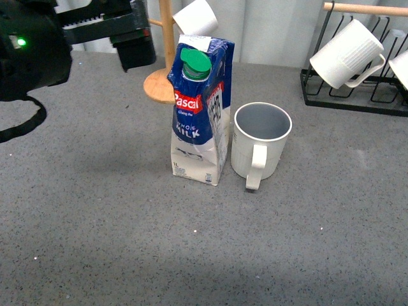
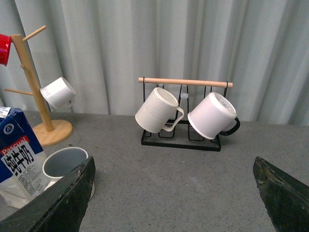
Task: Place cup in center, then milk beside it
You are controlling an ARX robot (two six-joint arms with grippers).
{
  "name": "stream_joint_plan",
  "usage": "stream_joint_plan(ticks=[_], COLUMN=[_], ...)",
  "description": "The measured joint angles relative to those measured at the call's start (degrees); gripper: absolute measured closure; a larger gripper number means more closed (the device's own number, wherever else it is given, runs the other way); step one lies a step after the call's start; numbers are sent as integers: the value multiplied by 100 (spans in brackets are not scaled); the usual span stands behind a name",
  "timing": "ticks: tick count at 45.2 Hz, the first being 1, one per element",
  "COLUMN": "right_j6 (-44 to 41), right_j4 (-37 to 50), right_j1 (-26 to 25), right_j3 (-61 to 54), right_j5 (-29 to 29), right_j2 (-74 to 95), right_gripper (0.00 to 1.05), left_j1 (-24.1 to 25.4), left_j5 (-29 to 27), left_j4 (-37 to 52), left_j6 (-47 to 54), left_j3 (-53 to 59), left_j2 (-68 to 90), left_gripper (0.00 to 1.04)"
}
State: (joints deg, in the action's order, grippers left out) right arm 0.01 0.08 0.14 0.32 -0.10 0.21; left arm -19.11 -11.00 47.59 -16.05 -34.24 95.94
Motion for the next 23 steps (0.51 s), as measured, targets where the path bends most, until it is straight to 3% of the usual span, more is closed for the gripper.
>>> stream_joint_plan(ticks=[14,18,23], right_j6=[0,0,0], right_j4=[0,0,0], right_j1=[0,0,0], right_j3=[0,0,0], right_j5=[2,-2,2], right_j2=[0,0,0], right_gripper=[9,9,9], left_j1=[374,455,708], left_j5=[-111,-227,-61], left_j4=[-114,1423,1969], left_j6=[166,942,1338], left_j3=[199,710,1314], left_j2=[-140,-166,-739], left_gripper=[7,24,46])
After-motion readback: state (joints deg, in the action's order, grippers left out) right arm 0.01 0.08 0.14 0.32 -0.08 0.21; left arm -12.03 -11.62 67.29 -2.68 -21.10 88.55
